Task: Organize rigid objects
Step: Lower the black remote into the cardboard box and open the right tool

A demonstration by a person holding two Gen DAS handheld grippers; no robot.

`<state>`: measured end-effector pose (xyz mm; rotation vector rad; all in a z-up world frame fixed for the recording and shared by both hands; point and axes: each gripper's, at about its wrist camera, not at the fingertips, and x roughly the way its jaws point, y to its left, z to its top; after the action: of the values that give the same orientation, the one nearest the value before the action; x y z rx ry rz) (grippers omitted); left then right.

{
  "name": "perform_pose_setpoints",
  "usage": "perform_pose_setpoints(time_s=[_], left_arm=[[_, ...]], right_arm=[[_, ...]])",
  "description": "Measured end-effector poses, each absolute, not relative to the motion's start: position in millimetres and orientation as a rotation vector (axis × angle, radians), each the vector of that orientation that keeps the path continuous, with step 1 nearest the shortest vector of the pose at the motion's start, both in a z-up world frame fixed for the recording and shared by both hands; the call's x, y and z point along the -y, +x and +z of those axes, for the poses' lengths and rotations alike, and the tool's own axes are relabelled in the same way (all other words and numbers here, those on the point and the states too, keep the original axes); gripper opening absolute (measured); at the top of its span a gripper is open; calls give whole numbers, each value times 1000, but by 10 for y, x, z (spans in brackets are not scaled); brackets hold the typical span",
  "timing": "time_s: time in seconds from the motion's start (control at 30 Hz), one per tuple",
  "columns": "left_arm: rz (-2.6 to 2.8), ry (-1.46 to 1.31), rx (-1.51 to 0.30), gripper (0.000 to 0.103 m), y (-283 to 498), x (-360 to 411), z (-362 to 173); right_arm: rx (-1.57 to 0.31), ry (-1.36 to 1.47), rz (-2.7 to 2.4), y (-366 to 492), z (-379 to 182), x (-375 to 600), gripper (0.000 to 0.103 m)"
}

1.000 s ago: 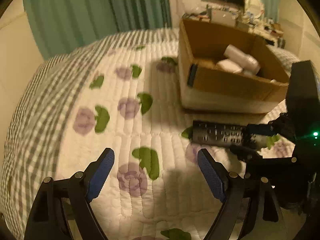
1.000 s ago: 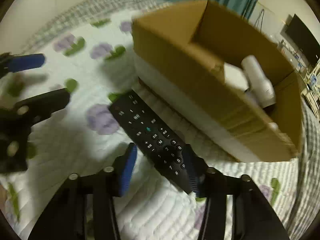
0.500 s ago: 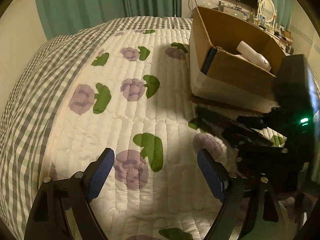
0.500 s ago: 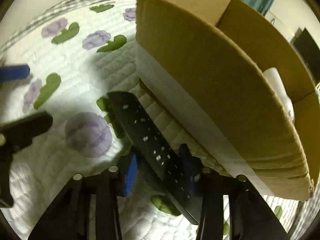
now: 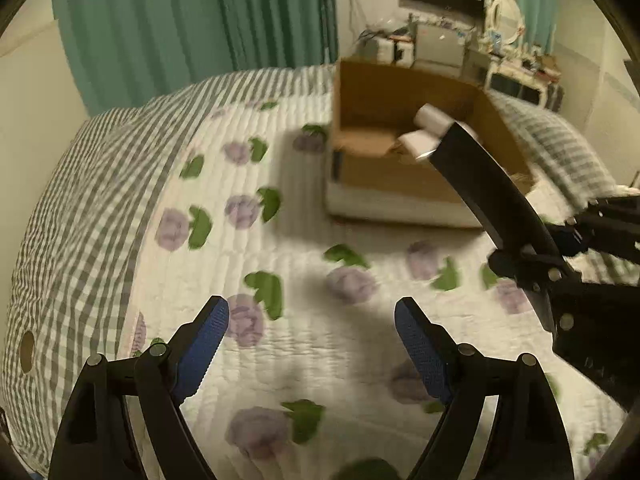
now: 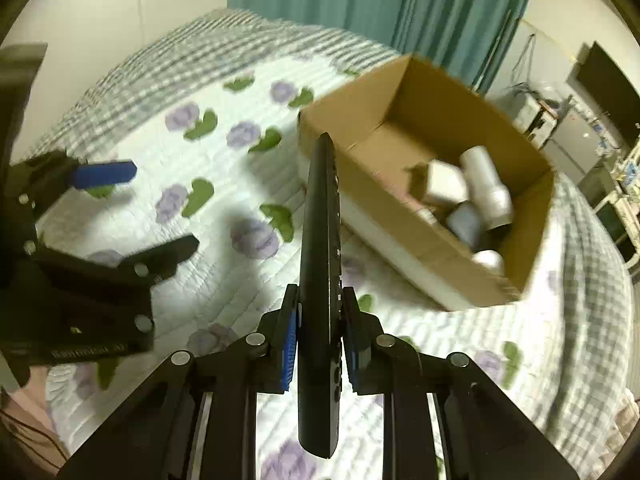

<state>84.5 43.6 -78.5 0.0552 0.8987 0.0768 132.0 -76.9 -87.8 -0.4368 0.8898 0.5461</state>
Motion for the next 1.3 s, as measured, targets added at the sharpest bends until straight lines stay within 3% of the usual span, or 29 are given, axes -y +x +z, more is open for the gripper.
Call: perform_pose_setpoints(time_s=[0.3, 0.53, 0.77, 1.07, 1.3], left_arm=[[57, 17, -743, 87, 922, -330, 178], [74, -21, -669, 87, 1332, -388, 453], [103, 27, -685, 87, 1856, -465, 171], [85, 77, -766, 87, 2327, -509, -488], [48, 76, -757, 87, 2356, -442, -565]], right_arm=[[-776, -266, 530, 1417, 223, 1161, 19], [-717, -251, 506, 1800, 627, 1215, 19], [-790, -181, 515, 2437, 169, 1037, 19], [-963, -136, 503, 3106, -984, 823, 19], [-952, -126, 477, 3260, -1156, 819, 19]])
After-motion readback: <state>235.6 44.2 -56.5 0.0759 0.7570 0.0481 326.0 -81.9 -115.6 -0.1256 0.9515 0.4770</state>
